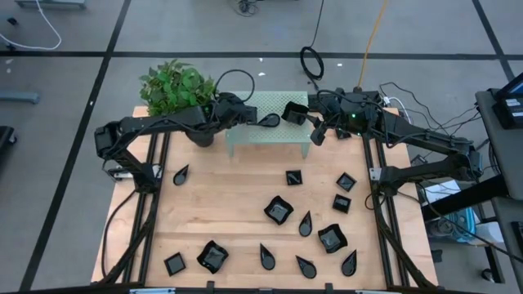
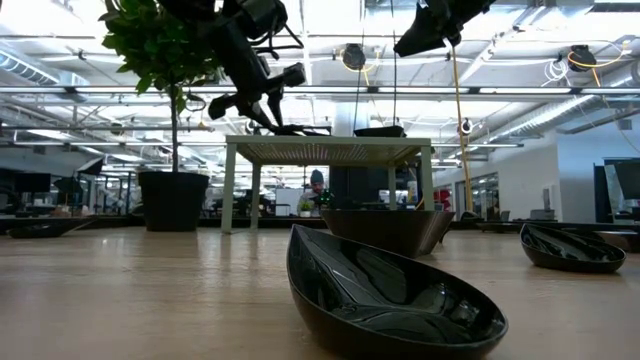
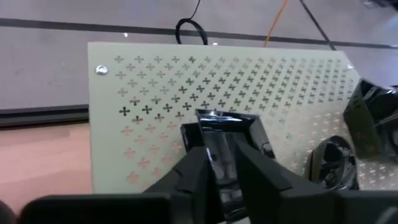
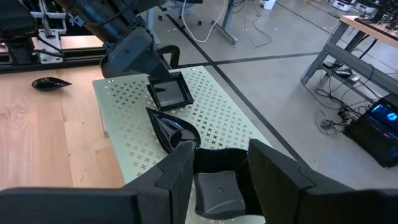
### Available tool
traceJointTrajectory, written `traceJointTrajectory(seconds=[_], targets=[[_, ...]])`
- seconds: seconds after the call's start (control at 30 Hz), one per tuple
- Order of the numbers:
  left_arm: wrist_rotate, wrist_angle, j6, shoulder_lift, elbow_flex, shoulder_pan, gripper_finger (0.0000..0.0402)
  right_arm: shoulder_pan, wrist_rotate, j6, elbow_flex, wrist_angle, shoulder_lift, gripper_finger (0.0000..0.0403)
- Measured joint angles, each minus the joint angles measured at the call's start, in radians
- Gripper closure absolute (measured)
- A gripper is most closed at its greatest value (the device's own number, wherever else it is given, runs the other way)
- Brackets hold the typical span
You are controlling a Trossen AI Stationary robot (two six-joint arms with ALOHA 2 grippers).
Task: Pick & Place Mini shaped plates
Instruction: Stack the square plate on top of the other square plate on the shelf
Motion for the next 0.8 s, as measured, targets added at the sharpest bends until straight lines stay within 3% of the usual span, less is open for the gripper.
traceJointTrajectory(seconds=[0.33, 0.53, 0.8], targets=[[0.013, 0.197, 0.158, -0.030, 0.000, -0.007, 0.0226, 0.000, 0.000, 0.000, 0.000, 0.000, 0.000, 0.0261], [0.048, 0.265, 0.315, -0.043, 0.000, -0.054, 0.0220, 0.000, 0.000, 0.000, 0.000, 0.000, 0.000, 0.0261], [0.202, 0.213, 0.396, -0.042, 0.000, -0.204, 0.0220, 0.000, 0.000, 0.000, 0.000, 0.000, 0.000, 0.0261]])
